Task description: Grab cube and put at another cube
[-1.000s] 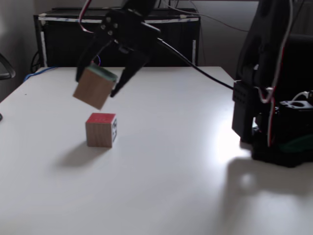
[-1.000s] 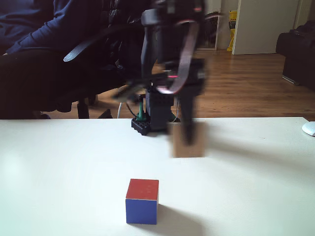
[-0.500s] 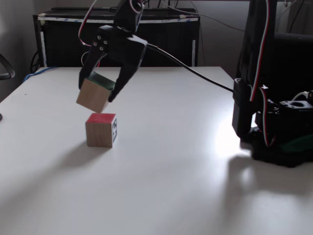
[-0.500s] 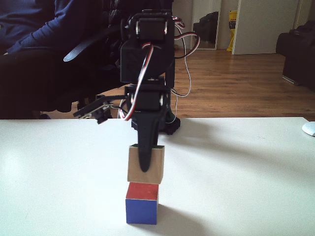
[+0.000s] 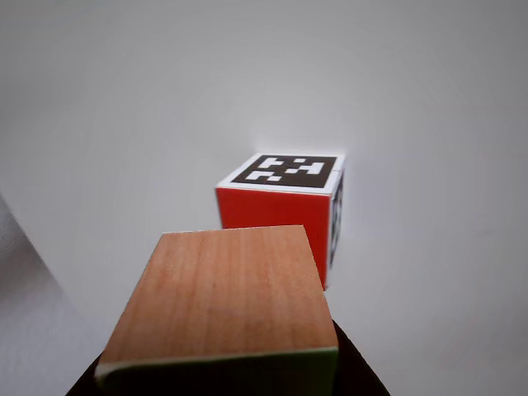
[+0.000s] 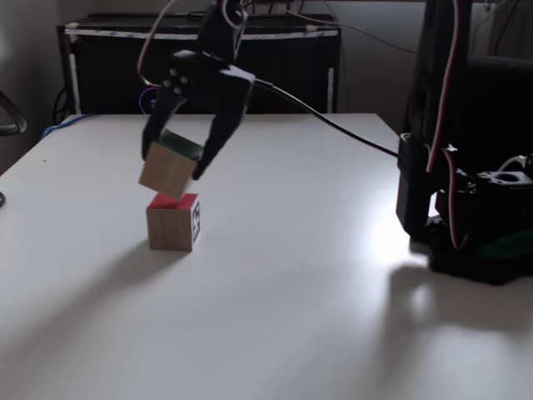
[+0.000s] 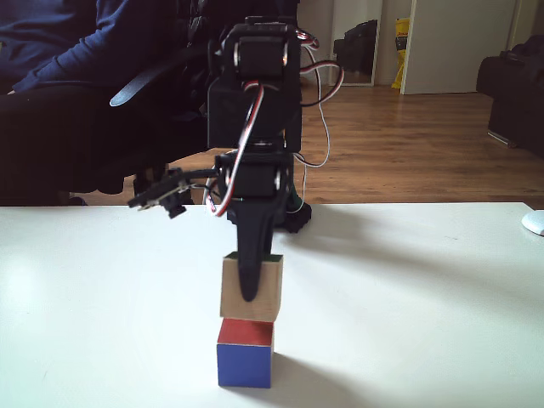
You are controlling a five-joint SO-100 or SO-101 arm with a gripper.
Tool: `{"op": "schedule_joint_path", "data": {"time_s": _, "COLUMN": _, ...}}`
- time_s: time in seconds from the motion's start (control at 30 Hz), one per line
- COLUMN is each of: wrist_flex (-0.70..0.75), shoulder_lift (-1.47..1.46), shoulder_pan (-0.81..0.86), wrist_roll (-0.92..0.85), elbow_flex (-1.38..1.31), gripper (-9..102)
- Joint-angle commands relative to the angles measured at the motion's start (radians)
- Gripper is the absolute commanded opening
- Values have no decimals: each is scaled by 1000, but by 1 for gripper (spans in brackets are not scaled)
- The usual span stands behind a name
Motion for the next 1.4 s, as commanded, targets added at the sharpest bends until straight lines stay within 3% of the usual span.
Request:
{"op": "schedule_joint_path", "data": {"time_s": 0.0, "wrist_flex": 3, "shoulder_lift": 17, "shoulder_pan": 21, "wrist_roll": -14, "elbow_flex": 0, "gripper": 16}}
{"op": "schedule_joint_path", "data": {"time_s": 0.73, "wrist_flex": -2, "shoulder_lift": 12, "shoulder_pan": 11, "wrist_roll": -11, "elbow_flex": 43, "gripper": 21}}
{"op": "schedule_joint_path", "data": {"time_s": 0.93, "wrist_flex": 3, "shoulder_lift": 14, "shoulder_pan": 8, "wrist_roll": -3, "elbow_flex": 37, "gripper": 31}}
{"op": "schedule_joint_path", "data": {"time_s": 1.07, "wrist_flex": -17, "shoulder_lift": 46, "shoulder_pan": 8, "wrist_roll": -34, "elbow_flex": 61, "gripper": 48}}
{"op": "schedule_joint_path", "data": {"time_s": 1.37, "wrist_flex": -20, "shoulder_lift": 147, "shoulder_pan": -8, "wrist_roll": -25, "elbow_flex": 107, "gripper": 48}}
